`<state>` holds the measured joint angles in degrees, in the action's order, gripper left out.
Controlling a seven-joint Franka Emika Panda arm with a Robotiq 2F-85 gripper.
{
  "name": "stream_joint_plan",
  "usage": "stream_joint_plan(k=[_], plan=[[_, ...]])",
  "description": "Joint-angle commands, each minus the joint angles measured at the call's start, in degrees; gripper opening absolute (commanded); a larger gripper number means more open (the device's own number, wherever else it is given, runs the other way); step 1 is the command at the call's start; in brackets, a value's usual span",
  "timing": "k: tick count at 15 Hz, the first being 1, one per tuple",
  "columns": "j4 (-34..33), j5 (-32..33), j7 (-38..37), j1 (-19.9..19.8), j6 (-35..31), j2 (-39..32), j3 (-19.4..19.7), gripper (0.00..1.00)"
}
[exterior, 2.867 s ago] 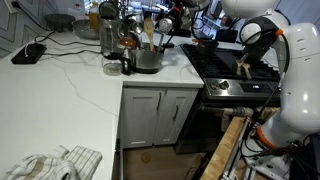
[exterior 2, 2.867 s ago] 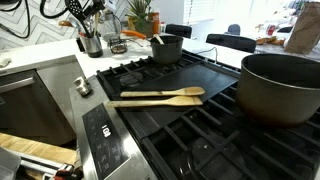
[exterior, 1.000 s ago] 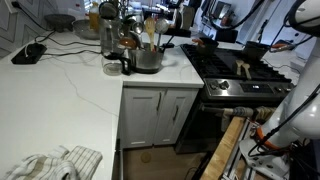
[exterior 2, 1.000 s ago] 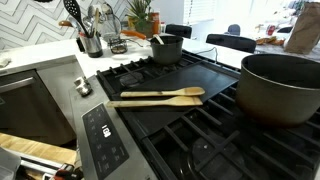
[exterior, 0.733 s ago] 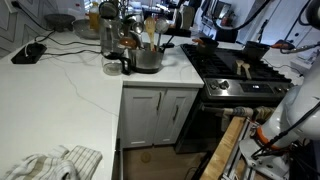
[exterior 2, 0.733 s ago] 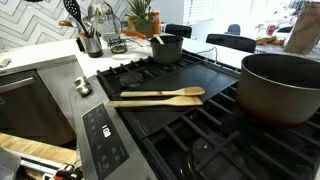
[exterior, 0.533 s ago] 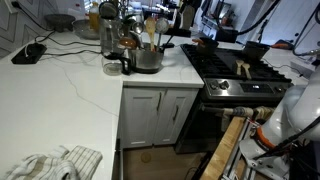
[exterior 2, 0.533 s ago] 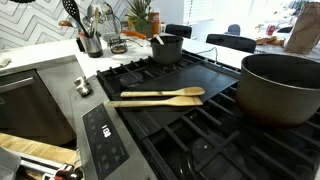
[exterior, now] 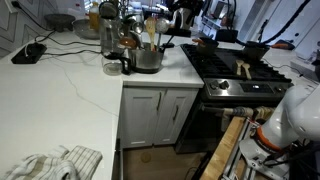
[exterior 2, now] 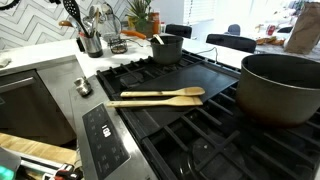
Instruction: Pick up the spatula on the counter and then put it in the silver tin
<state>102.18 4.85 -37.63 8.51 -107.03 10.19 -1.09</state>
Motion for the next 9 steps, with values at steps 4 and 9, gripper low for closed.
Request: stream_joint_plan(k=[4, 9], plan=[[16.5, -1.3, -1.1, -4.7, -0.4, 10.3, -3.2, 1.0], [14.6, -0.7, -1.7, -5.6, 0.2, 8.7, -4.3, 1.0]])
